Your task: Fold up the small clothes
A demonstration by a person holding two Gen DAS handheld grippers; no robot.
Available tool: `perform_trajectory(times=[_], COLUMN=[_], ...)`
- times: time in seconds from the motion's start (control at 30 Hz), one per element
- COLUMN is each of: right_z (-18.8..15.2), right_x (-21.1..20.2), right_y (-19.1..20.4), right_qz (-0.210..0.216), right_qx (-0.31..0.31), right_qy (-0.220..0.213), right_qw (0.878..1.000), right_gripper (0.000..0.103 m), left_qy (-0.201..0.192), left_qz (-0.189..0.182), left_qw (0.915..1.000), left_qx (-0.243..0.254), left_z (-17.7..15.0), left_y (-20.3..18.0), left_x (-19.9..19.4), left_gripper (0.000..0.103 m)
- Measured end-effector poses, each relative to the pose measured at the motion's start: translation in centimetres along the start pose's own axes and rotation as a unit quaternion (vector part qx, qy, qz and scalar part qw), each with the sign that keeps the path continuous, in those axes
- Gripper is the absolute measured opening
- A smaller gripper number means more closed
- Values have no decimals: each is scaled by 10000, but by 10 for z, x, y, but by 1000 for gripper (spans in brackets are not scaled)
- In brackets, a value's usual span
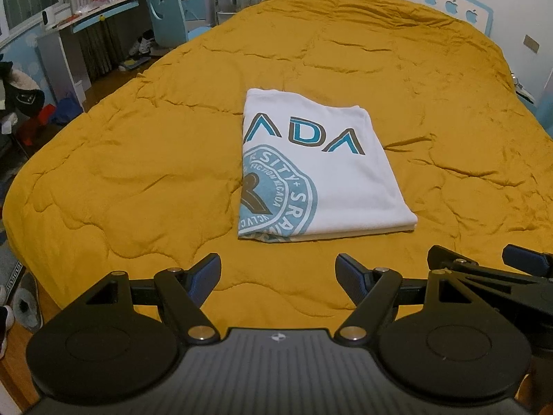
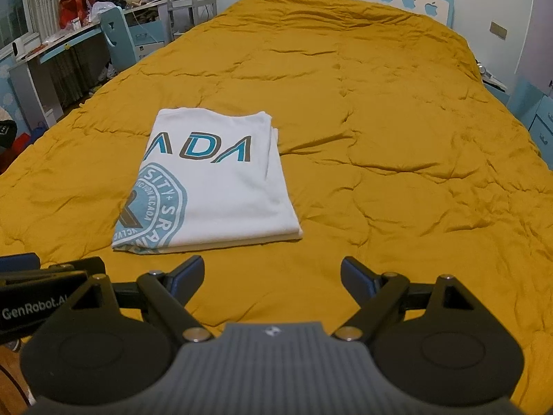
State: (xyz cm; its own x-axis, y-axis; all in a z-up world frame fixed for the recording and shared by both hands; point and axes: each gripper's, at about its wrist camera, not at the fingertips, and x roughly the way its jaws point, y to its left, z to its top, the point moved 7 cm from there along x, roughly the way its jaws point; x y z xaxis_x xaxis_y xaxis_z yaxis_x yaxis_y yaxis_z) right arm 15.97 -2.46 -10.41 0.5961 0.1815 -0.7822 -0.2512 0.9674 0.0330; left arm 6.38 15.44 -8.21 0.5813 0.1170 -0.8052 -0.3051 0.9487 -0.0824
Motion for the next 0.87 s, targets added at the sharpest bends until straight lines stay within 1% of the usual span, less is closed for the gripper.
perform_trajectory(times=[0.27,0.5,0.67,0.73,0.87], right_z=[0,0,-1,0,0], right_x=[0,2,3,3,3], right_y=[-2,-3,-3,-4,-4], right_qz=[-22,-28,-56,-50,-44], right_qx=[28,69,55,78,81], right_qy=[12,37,49,45,50], right_qw=[10000,10000,10000,9999,9999], right_gripper=[82,82,82,82,82], left_qy=[43,-22,-69,-149,-147], left_qz=[-27,-32,-29,-34,-7], left_qw=[10000,10000,10000,9999,9999], left_qx=[-58,-57,-13,1,4], left_z=[0,-1,-1,-1,0], left_y=[-1,-2,-4,-5,-6], left_x=[1,1,2,1,1], left_gripper=[88,88,85,85,85])
